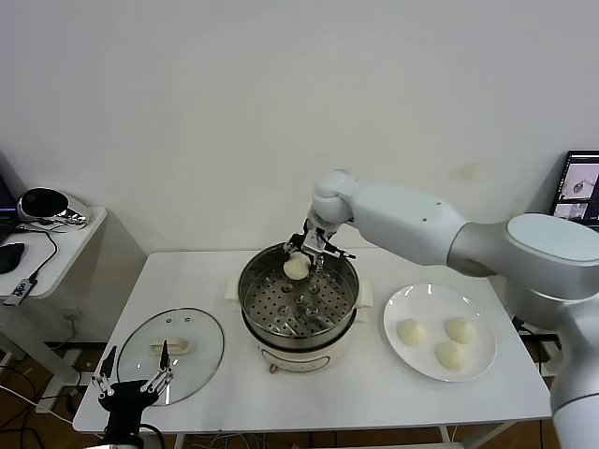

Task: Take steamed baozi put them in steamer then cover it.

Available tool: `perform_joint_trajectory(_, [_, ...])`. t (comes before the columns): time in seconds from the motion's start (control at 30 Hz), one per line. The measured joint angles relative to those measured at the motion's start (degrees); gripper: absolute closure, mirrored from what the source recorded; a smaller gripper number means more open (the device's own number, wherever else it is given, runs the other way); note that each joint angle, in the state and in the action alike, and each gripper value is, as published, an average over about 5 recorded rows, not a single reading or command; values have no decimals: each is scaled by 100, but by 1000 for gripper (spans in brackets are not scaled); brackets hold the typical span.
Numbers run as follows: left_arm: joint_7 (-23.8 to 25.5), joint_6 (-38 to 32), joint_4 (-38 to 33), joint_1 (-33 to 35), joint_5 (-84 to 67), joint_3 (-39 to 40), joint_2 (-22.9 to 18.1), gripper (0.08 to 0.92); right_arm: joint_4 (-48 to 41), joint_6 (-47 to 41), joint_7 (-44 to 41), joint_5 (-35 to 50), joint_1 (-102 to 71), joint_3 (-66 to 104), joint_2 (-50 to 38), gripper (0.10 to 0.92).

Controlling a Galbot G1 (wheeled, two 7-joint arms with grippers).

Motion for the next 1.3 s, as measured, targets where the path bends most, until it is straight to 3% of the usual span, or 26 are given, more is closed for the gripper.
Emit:
perform_joint_trajectory(0.2, [-10, -8, -12, -2, -7, 1, -10, 177, -98, 165, 163, -272, -47, 65, 18, 218])
perform_joint_trajectory(0.37, [-11, -5, -66, 3, -8, -2, -7, 177, 80, 76, 151, -94, 106, 40, -94, 203])
perform_joint_trajectory(0.53, [-17, 25, -134, 31, -23, -12, 29, 177, 730, -575, -51, 660, 475, -88, -499, 203])
perform_joint_trajectory(0.9, [-113, 276, -293, 91, -37, 51, 174, 177, 2947, -3034, -357, 2159, 1324, -379, -2563, 203])
perform_joint_trajectory(1.3, [-115, 596, -455, 17, 49, 169, 234, 177, 4123, -4469, -384, 2194, 950, -310, -4680, 203])
